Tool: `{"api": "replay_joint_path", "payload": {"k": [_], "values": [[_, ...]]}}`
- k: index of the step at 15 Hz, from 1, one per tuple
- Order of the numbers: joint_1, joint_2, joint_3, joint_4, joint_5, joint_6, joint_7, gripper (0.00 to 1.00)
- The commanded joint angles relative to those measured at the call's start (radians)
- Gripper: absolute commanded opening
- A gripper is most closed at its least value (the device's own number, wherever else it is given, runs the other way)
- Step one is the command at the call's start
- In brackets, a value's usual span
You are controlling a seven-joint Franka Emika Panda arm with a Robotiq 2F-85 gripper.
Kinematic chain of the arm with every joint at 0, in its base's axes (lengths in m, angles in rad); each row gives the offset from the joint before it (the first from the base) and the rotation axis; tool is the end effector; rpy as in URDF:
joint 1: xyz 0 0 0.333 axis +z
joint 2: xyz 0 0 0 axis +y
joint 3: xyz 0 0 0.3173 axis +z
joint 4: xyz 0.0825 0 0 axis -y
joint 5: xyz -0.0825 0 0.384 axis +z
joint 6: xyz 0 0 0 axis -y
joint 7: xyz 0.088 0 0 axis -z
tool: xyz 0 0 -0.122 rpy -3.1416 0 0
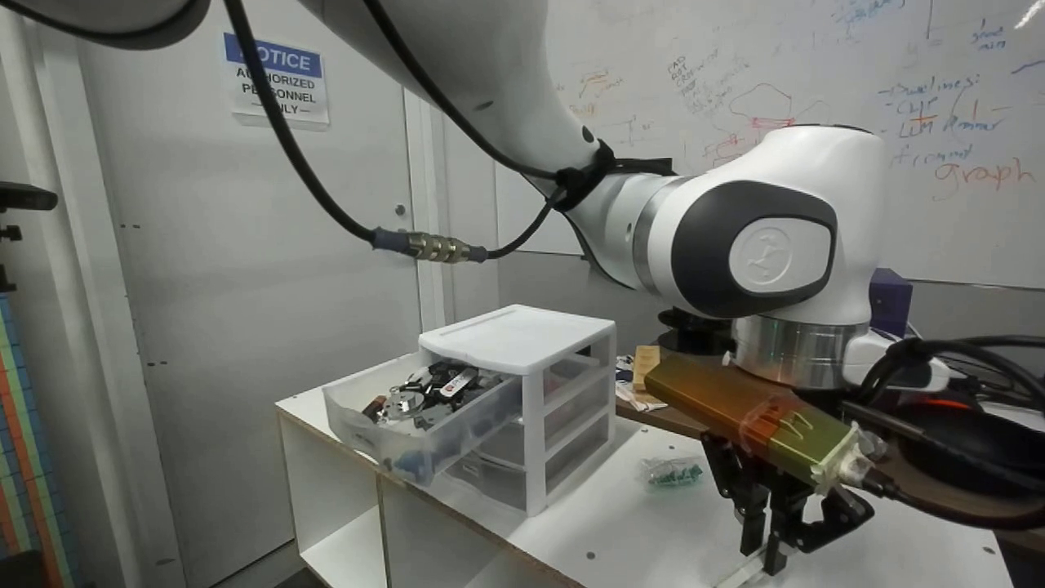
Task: Put the objects on the right in the top drawer of the dresser
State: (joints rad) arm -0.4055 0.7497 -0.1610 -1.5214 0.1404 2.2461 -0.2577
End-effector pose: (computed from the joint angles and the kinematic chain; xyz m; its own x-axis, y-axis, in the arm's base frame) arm 0.6101 -0.3621 0.2055 0.9373 -0.3482 -0.0134 -0.3483 -0.9374 -0.0023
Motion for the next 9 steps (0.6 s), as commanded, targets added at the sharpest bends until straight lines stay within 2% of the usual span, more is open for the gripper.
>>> {"api": "replay_joint_path", "payload": {"k": [1, 9], "values": [[-0.007, -0.022, 0.011, -0.024, -0.014, -0.013, 0.002, 0.09], [0.014, -0.101, -0.01, -0.069, -0.027, -0.017, 0.049, 0.06]]}}
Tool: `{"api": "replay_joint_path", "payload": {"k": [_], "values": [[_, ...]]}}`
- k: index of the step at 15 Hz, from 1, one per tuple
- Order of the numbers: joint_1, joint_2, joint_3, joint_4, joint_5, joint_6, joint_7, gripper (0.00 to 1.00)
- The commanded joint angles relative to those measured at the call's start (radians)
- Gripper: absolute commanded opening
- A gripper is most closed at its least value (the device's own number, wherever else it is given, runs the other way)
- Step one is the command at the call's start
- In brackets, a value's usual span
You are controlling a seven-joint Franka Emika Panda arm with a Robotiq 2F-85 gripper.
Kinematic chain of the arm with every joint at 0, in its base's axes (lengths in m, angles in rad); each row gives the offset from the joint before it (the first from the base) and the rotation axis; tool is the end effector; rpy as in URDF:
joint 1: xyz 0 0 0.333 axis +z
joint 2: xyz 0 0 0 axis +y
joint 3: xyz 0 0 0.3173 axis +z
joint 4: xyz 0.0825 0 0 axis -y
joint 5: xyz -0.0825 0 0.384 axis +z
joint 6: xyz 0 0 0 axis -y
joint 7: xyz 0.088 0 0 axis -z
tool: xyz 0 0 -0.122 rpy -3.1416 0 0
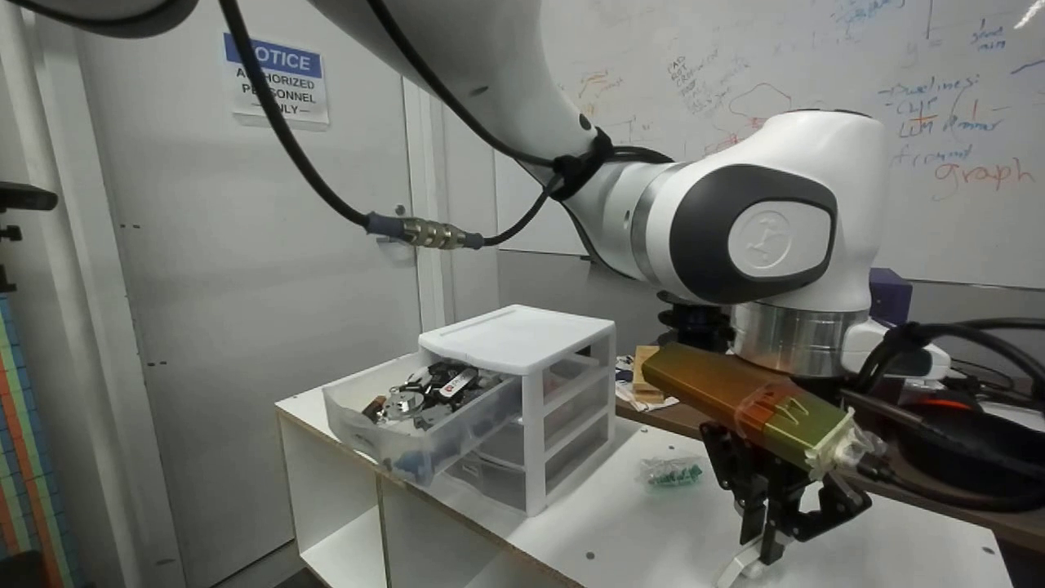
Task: Put the objects on the right in the top drawer of the dresser
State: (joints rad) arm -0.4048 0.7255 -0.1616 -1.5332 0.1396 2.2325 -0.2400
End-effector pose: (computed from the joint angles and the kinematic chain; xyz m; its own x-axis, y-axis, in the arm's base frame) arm 0.6081 -0.3609 0.2163 0.9308 -0.3652 -0.0142 -0.3653 -0.9309 -0.0053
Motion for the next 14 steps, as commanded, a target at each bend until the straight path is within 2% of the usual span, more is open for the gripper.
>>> {"api": "replay_joint_path", "payload": {"k": [1, 6, 11, 14], "values": [[0.021, -0.106, -0.017, -0.074, -0.035, -0.008, 0.042, 0.06], [0.061, -0.31, -0.042, -0.183, -0.097, -0.064, 0.085, 0.04], [0.126, -0.555, -0.034, -0.338, -0.173, -0.107, 0.084, 0.04], [0.169, -0.698, -0.01, -0.438, -0.191, -0.184, 0.054, 0.04]]}}
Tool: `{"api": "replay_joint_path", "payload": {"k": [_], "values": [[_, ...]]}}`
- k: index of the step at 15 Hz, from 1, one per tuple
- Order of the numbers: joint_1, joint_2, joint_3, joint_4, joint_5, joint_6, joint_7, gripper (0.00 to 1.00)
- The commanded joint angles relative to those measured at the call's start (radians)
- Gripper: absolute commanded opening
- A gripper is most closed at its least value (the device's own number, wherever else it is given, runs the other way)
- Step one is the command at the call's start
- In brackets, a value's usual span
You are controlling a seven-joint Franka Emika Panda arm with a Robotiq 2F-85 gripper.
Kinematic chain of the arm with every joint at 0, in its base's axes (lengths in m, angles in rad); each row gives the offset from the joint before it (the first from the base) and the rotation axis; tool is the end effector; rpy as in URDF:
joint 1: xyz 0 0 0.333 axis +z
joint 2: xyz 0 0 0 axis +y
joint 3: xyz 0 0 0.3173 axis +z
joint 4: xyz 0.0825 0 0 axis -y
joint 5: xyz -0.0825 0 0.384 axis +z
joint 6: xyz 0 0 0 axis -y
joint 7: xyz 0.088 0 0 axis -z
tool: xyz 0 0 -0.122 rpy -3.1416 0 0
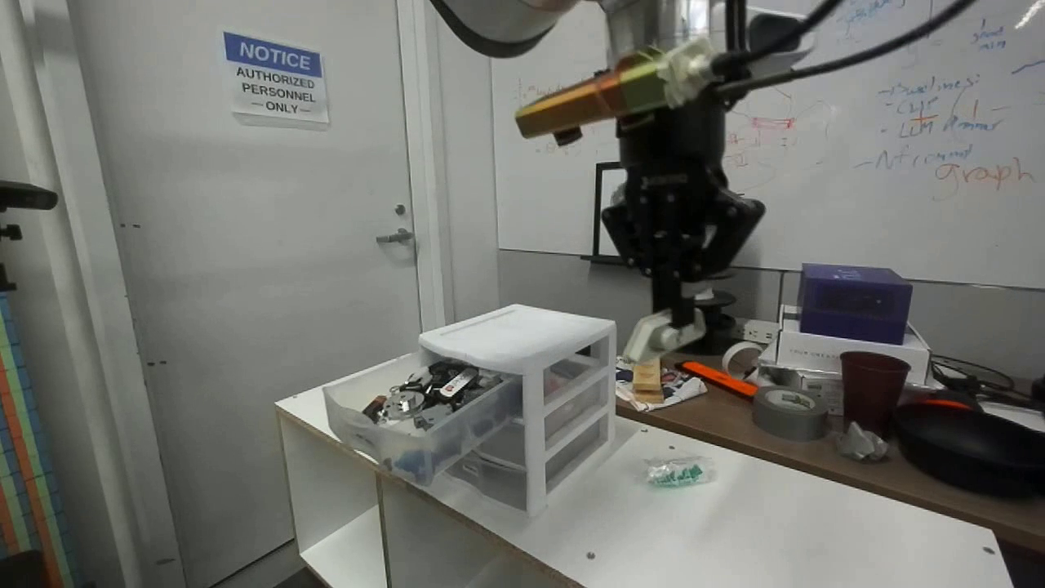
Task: Put the objects on the right in the top drawer of the dresser
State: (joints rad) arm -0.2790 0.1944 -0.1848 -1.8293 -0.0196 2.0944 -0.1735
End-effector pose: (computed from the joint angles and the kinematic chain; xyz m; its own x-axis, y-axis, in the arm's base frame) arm 0.5561 -0.2736 0.4211 0.9607 -0.2704 0.0631 -0.2743 -0.9594 0.0650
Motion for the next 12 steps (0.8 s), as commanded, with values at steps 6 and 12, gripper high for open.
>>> {"api": "replay_joint_path", "payload": {"k": [6, 12], "values": [[0.157, -0.412, 0.085, -0.376, 0.004, -0.148, -0.056, 0.04], [0.218, -0.374, 0.104, -0.442, -0.014, -0.151, -0.064, 0.04]]}}
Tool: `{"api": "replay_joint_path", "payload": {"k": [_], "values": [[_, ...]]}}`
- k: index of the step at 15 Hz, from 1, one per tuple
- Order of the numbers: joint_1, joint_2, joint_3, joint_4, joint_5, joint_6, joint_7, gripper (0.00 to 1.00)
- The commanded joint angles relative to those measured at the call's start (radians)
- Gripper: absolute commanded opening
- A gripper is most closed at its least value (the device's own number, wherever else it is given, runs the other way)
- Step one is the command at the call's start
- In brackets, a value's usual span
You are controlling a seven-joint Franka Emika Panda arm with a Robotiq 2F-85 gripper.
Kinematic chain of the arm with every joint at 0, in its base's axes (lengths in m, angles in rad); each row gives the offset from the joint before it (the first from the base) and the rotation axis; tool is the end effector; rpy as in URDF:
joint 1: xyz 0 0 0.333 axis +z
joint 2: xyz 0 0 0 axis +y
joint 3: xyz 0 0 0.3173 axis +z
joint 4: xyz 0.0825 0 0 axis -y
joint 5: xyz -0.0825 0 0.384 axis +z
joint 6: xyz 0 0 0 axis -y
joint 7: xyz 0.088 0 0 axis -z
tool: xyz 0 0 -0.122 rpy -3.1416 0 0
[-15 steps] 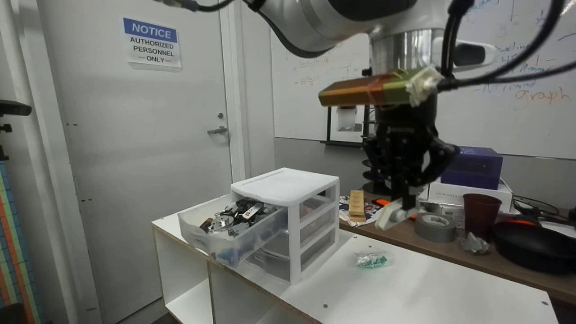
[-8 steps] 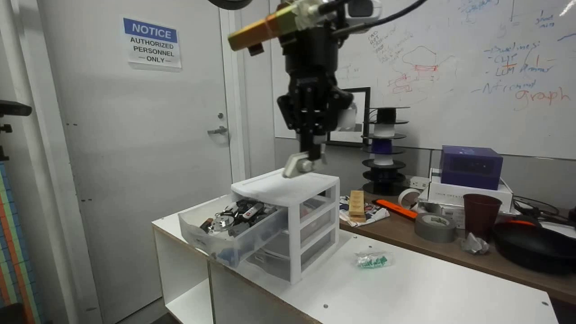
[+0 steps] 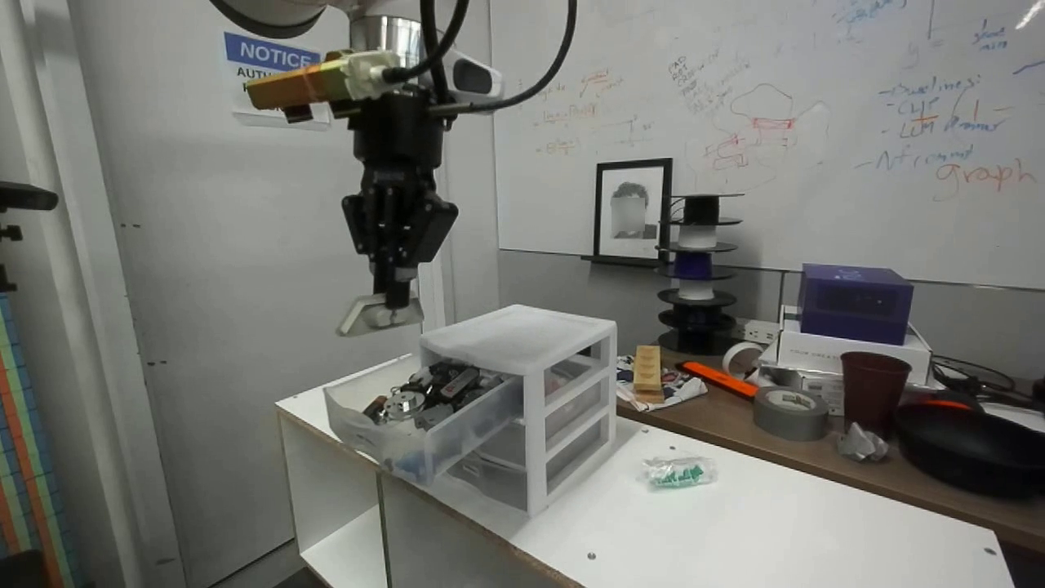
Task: Put the objects on the right in the top drawer of the dresser
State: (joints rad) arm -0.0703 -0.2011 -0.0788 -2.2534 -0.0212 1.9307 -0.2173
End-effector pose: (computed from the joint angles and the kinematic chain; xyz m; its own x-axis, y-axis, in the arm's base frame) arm 0.4631 -0.0720 0.4236 0.9896 0.0802 -0.1196 0.0779 -0.9967 -0.0233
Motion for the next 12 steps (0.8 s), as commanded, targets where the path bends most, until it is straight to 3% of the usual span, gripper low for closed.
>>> {"api": "replay_joint_path", "payload": {"k": [1, 12], "values": [[0.009, 0.037, -0.006, -0.02, -0.013, 0.027, -0.03, 0.04], [-0.002, 0.114, -0.011, -0.003, 0.006, 0.11, 0.005, 0.04]]}}
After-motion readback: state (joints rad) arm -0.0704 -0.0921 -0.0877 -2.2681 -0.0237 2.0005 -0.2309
